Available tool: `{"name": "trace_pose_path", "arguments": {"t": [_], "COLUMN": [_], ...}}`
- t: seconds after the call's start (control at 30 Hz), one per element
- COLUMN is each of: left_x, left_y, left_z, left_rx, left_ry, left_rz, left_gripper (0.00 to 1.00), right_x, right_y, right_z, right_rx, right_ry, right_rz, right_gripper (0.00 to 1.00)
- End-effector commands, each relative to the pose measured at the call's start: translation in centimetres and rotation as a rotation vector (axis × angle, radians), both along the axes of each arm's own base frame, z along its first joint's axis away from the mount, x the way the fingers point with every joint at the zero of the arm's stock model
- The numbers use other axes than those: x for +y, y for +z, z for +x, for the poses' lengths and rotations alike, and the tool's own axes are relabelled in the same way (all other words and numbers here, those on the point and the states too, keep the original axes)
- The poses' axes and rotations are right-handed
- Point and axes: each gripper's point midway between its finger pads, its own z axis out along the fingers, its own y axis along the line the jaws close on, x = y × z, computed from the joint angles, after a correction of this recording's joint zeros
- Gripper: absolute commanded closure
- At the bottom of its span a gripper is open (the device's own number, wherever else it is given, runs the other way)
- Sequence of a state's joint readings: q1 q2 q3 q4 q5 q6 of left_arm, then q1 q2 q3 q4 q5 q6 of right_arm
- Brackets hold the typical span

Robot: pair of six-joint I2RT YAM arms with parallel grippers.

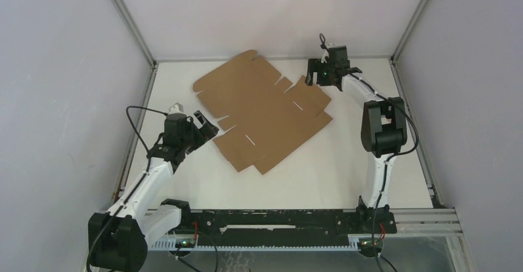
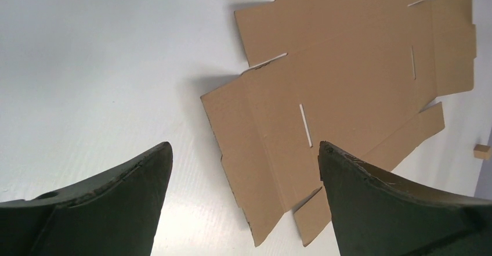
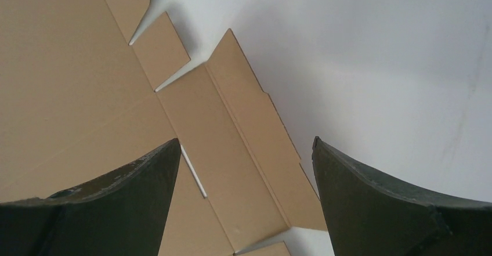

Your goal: Fold the paper box

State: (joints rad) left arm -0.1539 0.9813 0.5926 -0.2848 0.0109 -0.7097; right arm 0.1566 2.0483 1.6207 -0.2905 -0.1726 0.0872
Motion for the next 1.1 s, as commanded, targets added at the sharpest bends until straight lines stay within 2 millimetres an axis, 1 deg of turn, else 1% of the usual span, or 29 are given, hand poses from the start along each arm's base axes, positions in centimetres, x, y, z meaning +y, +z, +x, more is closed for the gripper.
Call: {"name": "trace_pose_path", "arguments": {"t": [0.0,0.07,0.13,0.3,0.5,0.63,0.8,0.97,1.07], "left_x": [0.0,0.0,-0.1,-0.1,-0.2,-0.2,-0.2,-0.2,-0.2], "left_y": [0.2,0.1,-0.1,-0.6,-0.4,0.0,0.3,0.6,0.8], "left_z": [-0.1,-0.1,-0.1,-0.2,-0.2,-0.2,-0.3,-0.4,-0.5], "left_rx": [-0.026,-0.025,-0.021,-0.010,-0.018,-0.027,-0.030,-0.037,-0.041], "left_ry": [0.015,0.014,0.010,0.006,0.002,0.001,0.000,-0.002,-0.003], "left_rz": [-0.027,-0.026,-0.025,-0.020,-0.026,-0.026,-0.027,-0.030,-0.031], "left_gripper": [0.00,0.00,0.00,0.00,0.00,0.00,0.00,0.00,0.00], "right_x": [0.3,0.3,-0.1,-0.8,-2.2,-2.2,-1.6,-1.7,-1.5], "right_y": [0.4,-0.3,-0.5,-0.6,-1.1,-1.9,-2.5,-3.0,-3.1], "right_z": [1.6,1.7,1.9,2.1,2.1,1.5,0.9,0.4,0.3], "right_rx": [-0.043,-0.033,-0.019,-0.012,0.024,0.075,0.121,0.153,0.157], "right_ry": [0.005,-0.002,-0.021,-0.040,-0.090,-0.070,-0.032,-0.024,-0.015], "right_rz": [-0.059,-0.061,-0.076,-0.075,-0.058,-0.029,0.063,0.064,0.063], "right_gripper": [0.08,0.08,0.09,0.08,0.08,0.08,0.09,0.09,0.11]}}
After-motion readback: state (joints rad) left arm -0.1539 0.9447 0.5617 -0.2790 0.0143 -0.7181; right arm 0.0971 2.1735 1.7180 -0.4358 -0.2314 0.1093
